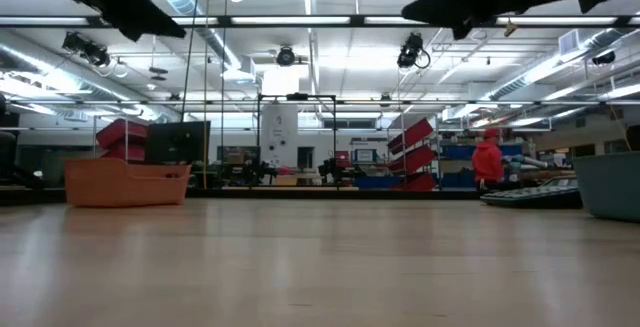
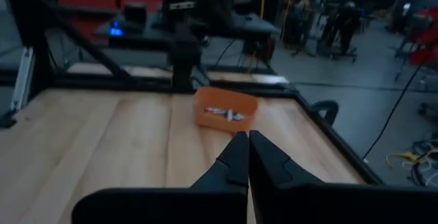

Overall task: Sort batteries
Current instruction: Return to Home Position

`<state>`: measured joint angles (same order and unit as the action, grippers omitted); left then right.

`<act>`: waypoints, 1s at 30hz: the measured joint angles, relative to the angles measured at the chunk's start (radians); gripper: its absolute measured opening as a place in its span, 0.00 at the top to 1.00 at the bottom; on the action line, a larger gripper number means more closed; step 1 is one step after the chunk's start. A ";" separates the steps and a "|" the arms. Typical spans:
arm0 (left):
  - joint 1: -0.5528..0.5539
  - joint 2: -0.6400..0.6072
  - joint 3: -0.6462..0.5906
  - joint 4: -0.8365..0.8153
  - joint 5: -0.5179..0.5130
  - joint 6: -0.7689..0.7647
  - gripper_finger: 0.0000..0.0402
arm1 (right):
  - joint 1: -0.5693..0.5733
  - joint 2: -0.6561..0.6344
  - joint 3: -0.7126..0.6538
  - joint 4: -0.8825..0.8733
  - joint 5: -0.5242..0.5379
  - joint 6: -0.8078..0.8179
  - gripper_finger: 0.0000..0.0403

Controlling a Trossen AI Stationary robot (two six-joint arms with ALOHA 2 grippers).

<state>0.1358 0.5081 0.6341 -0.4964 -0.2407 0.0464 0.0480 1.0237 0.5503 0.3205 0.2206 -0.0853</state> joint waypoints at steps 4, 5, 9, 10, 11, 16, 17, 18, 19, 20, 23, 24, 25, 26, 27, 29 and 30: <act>0.020 -0.047 -0.043 0.126 0.149 0.040 1.00 | -0.090 -0.139 -0.083 0.004 -0.114 -0.001 1.00; 0.022 -0.055 -0.061 0.154 0.196 0.042 1.00 | -0.106 -0.173 -0.103 0.010 -0.140 -0.003 1.00; 0.022 -0.088 -0.158 0.243 0.296 -0.023 1.00 | -0.135 -0.310 -0.198 0.019 -0.171 -0.012 1.00; 0.020 -0.097 -0.187 0.264 0.297 -0.057 1.00 | -0.137 -0.341 -0.223 0.021 -0.171 -0.010 1.00; 0.019 -0.104 -0.215 0.284 0.298 -0.086 1.00 | -0.137 -0.373 -0.248 0.031 -0.172 -0.004 1.00; -0.006 -0.137 -0.374 0.485 0.321 -0.098 1.00 | -0.137 -0.526 -0.383 0.099 -0.223 0.006 1.00; -0.012 -0.140 -0.412 0.565 0.350 -0.087 1.00 | -0.140 -0.553 -0.410 0.119 -0.223 0.007 1.00; -0.020 -0.145 -0.451 0.641 0.388 -0.075 1.00 | -0.143 -0.580 -0.432 0.133 -0.223 0.010 1.00; -0.028 -0.148 -0.489 0.716 0.424 -0.068 1.00 | -0.146 -0.608 -0.452 0.137 -0.223 0.021 1.00; -0.036 -0.151 -0.518 0.781 0.451 -0.065 1.00 | -0.151 -0.636 -0.472 0.139 -0.223 0.036 1.00; -0.050 -0.188 -0.546 0.876 0.468 -0.078 1.00 | -0.160 -0.718 -0.526 0.131 -0.226 0.080 1.00; -0.051 -0.211 -0.533 0.868 0.469 -0.077 1.00 | -0.163 -0.744 -0.545 0.128 -0.230 0.086 1.00; -0.051 -0.237 -0.504 0.840 0.472 -0.076 1.00 | -0.166 -0.767 -0.544 0.088 -0.230 0.094 1.00; -0.051 -0.272 -0.464 0.785 0.476 -0.076 1.00 | -0.169 -0.787 -0.543 0.057 -0.229 0.106 1.00; -0.052 -0.313 -0.418 0.698 0.481 -0.076 1.00 | -0.169 -0.803 -0.544 0.040 -0.228 0.114 1.00; -0.058 -0.400 -0.328 0.470 0.479 -0.073 1.00 | -0.170 -0.825 -0.544 0.024 -0.229 0.107 1.00; -0.064 -0.438 -0.306 0.391 0.471 -0.064 1.00 | -0.170 -0.833 -0.544 0.016 -0.240 0.092 1.00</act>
<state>0.0714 0.0701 0.3276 -0.1056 0.2301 -0.0179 -0.1219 0.1902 0.0059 0.3365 -0.0196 0.0062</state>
